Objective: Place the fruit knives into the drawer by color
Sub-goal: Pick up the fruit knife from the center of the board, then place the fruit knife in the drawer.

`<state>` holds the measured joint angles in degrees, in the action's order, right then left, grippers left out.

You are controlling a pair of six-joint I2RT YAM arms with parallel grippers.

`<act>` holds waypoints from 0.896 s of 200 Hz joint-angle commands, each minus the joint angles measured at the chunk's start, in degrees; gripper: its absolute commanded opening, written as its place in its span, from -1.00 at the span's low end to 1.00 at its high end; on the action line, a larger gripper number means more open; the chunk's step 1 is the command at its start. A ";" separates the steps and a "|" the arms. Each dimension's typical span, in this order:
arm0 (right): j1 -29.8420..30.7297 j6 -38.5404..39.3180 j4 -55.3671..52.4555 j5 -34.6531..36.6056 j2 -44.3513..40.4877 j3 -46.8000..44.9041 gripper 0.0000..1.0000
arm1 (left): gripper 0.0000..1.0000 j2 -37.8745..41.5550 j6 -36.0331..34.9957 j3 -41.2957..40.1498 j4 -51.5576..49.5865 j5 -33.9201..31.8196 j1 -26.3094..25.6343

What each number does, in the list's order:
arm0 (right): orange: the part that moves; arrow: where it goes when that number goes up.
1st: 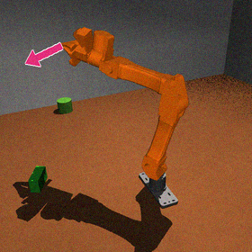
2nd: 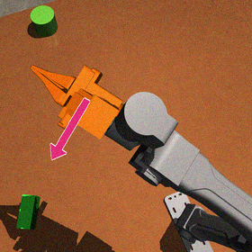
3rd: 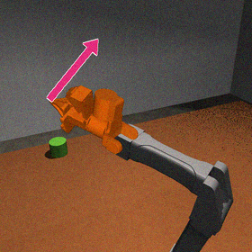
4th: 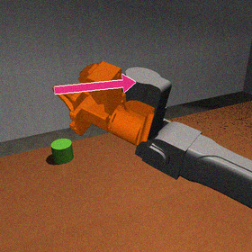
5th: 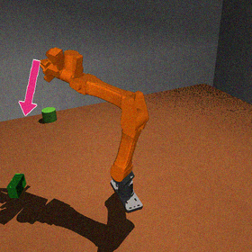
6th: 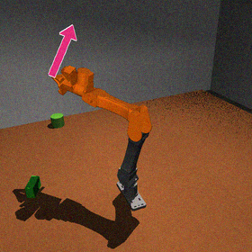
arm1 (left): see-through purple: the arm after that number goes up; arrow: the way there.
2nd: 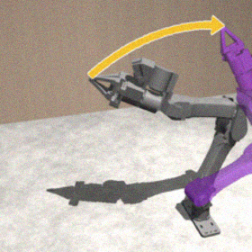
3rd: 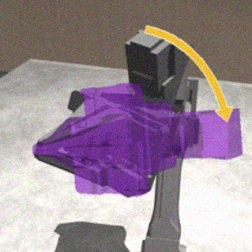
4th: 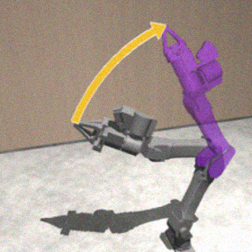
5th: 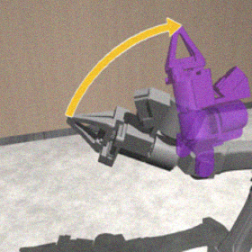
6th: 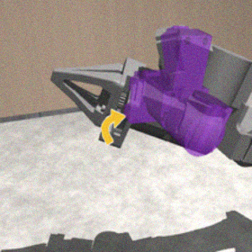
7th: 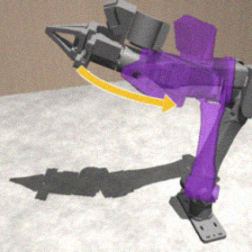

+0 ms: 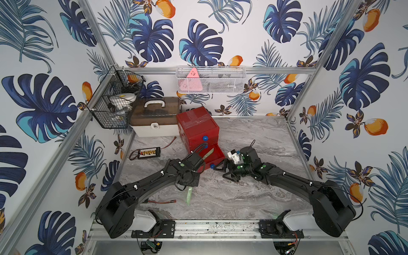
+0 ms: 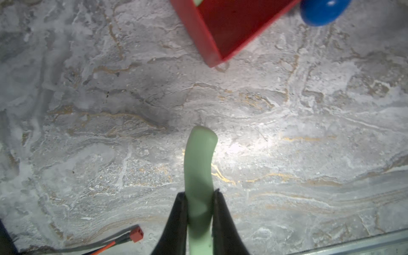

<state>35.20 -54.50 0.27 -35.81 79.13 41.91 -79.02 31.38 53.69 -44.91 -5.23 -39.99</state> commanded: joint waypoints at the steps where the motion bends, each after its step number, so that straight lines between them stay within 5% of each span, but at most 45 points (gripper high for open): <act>1: -0.12 -1.59 -0.01 0.91 -1.56 -1.50 1.00 | -0.84 -0.51 -5.74 2.28 -2.39 -3.17 -2.27; 40: -0.49 -4.56 -2.15 3.48 -6.12 -5.22 1.00 | -0.81 -2.63 -15.59 7.20 -1.31 -7.95 -5.95; 103: -0.55 -22.34 3.03 9.26 -19.56 -17.12 1.00 | -0.70 -9.21 -32.56 12.98 11.37 -18.30 -6.21; 179: -0.58 -23.57 0.60 10.84 -21.92 -18.19 1.00 | -0.70 -19.92 -40.86 24.40 20.52 -22.12 -6.53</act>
<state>34.61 -76.95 0.36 -26.17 57.04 23.64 -96.18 -4.95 75.48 -29.32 -25.12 -46.44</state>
